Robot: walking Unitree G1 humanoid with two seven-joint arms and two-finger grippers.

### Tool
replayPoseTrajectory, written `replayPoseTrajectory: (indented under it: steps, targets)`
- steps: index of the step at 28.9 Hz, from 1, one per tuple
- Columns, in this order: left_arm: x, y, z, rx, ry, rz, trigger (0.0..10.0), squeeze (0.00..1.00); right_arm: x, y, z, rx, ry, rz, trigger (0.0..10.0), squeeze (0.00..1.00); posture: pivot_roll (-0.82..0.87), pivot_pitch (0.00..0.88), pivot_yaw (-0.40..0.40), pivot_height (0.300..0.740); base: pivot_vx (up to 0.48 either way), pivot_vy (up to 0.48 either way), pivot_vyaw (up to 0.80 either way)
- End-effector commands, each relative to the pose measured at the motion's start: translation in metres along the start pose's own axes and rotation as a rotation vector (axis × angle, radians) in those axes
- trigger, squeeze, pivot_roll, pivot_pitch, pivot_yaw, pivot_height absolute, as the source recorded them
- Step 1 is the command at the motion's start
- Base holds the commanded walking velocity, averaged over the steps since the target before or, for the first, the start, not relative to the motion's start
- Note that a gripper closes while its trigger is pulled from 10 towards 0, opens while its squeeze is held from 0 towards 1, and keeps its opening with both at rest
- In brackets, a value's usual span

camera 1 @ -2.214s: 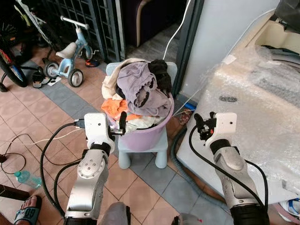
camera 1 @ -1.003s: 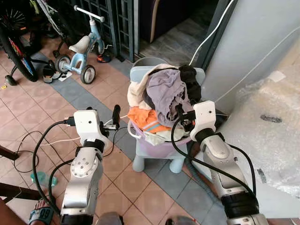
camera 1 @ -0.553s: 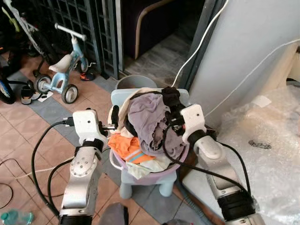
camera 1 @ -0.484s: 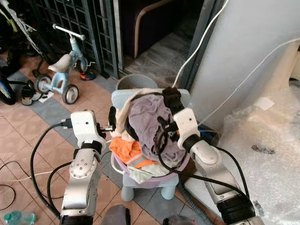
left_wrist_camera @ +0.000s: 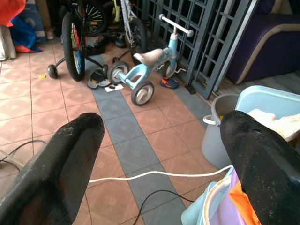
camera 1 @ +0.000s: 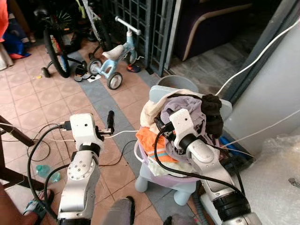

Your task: Clothes washing

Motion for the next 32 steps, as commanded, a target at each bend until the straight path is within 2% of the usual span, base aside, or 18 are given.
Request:
replayPoseTrajectory:
  steps: [1,2,3,4,7,8,9,10,17,21,27,28,32]
  targets:
    - [0.003,0.001,0.002,-0.012,-0.025,-0.006,10.0,0.00,-0.005,-0.006,0.005,-0.042,0.002,-0.061,10.0,0.00,0.13,0.124,-0.026,0.740,0.000,0.000,0.00]
    - [0.003,0.001,0.002,-0.012,-0.025,-0.006,10.0,0.00,-0.005,-0.006,0.005,-0.042,0.002,-0.061,10.0,0.00,0.13,0.124,-0.026,0.740,0.000,0.000,0.00]
    - [0.000,0.004,0.000,-0.019,-0.043,-0.027,10.0,0.00,-0.021,-0.016,0.015,-0.138,0.032,-0.214,10.0,0.00,0.14,0.122,-0.023,0.740,0.000,0.000,0.00]
    - [-0.001,0.004,0.000,-0.023,-0.049,-0.034,10.0,0.00,-0.024,-0.018,0.020,-0.175,0.047,-0.250,10.0,0.00,0.14,0.121,-0.022,0.740,0.000,0.000,0.00]
    - [-0.001,0.005,0.000,-0.026,-0.054,-0.041,10.0,0.00,-0.026,-0.021,0.024,-0.202,0.070,-0.268,10.0,0.00,0.14,0.124,-0.023,0.740,0.000,0.000,0.00]
    - [-0.001,0.005,0.000,-0.026,-0.055,-0.043,10.0,0.00,-0.027,-0.022,0.024,-0.205,0.073,-0.275,8.4,0.00,0.14,0.128,-0.022,0.740,0.000,0.000,0.00]
    - [-0.001,0.005,0.000,-0.027,-0.055,-0.047,10.0,0.00,-0.030,-0.021,0.024,-0.204,0.070,-0.285,2.8,0.00,0.14,0.127,-0.022,0.740,0.000,0.000,0.00]
    - [-0.002,0.005,0.000,-0.025,-0.054,-0.060,10.0,0.00,-0.034,-0.021,0.024,-0.207,0.071,-0.304,0.0,0.00,0.14,0.125,-0.024,0.740,0.000,0.000,0.00]
    - [-0.004,0.004,0.003,-0.040,-0.049,-0.082,10.0,0.00,-0.045,-0.017,0.021,-0.216,0.071,-0.340,0.0,0.00,0.12,0.120,-0.028,0.740,0.000,0.000,0.00]
    - [-0.005,0.002,0.006,-0.044,-0.044,-0.086,10.0,0.00,-0.048,-0.015,0.019,-0.213,0.033,-0.344,0.0,0.00,0.11,0.114,-0.032,0.740,0.000,0.000,0.00]
    - [-0.006,0.000,0.008,-0.047,-0.033,-0.088,10.0,0.00,-0.038,-0.021,0.017,-0.213,-0.046,-0.284,0.0,0.00,0.11,0.105,-0.041,0.740,0.000,0.000,0.00]
    - [-0.006,0.000,0.008,-0.047,-0.031,-0.088,10.0,0.00,-0.032,-0.023,0.018,-0.215,-0.085,-0.246,0.0,0.00,0.11,0.100,-0.043,0.740,0.000,0.000,0.00]
    - [-0.007,0.001,0.009,-0.046,-0.028,-0.088,10.0,0.00,-0.019,-0.025,0.020,-0.203,-0.142,-0.162,0.0,0.00,0.10,0.092,-0.046,0.740,0.000,0.000,0.00]
Point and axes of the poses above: a point about 5 cm out from each wrist's last joint towards the gripper, its own y axis pointing back from the gripper into the wrist, its own x axis along the axis of the wrist's last joint, z = x × y, the point moved 1 cm from there along -y, pointing out of the wrist towards the gripper, and after that the axes turned 2 degrees about y, right-handed, at the moved point
